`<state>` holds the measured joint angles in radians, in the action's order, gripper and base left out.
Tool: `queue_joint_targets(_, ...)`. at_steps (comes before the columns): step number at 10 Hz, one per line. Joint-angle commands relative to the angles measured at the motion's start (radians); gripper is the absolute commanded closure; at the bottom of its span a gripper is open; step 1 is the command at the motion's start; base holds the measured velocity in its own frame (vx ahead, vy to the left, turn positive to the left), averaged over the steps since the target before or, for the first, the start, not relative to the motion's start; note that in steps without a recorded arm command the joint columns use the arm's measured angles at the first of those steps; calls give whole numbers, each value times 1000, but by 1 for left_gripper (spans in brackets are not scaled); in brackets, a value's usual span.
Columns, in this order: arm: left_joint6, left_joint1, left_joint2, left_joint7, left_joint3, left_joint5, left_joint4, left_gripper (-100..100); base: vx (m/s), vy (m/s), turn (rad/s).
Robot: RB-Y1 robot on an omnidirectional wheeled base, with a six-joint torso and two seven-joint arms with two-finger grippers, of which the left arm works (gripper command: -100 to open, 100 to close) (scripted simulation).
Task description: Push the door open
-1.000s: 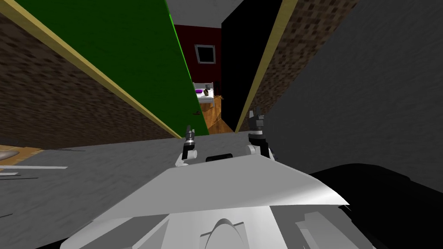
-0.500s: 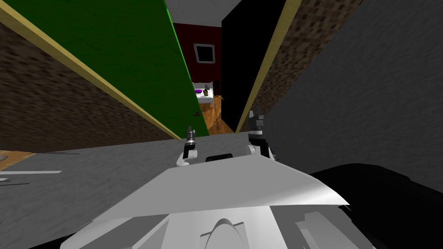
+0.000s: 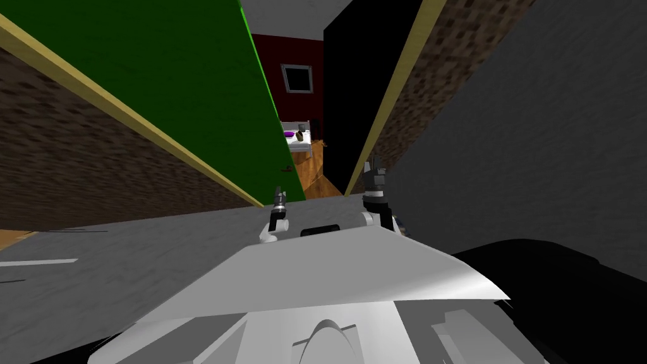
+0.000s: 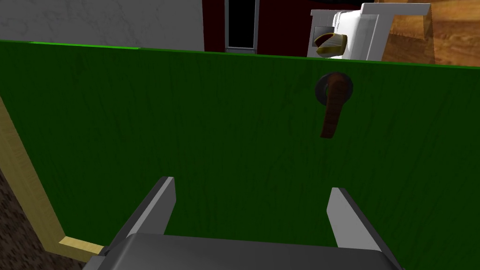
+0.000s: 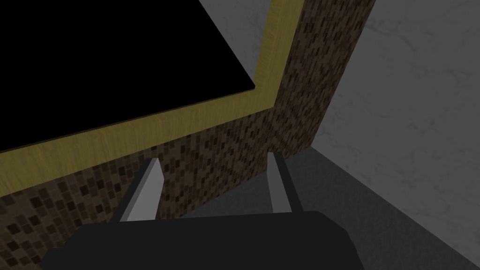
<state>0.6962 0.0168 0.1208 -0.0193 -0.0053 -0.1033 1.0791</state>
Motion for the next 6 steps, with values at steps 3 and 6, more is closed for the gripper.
queue_joint_targets(3, 26, -42, 2, -5, 4, -3, -101, -100, 93, 40, -30)
queue_joint_targets(6, 45, -75, 4, -9, 7, -5, -179, -100, 91, 48, -29)
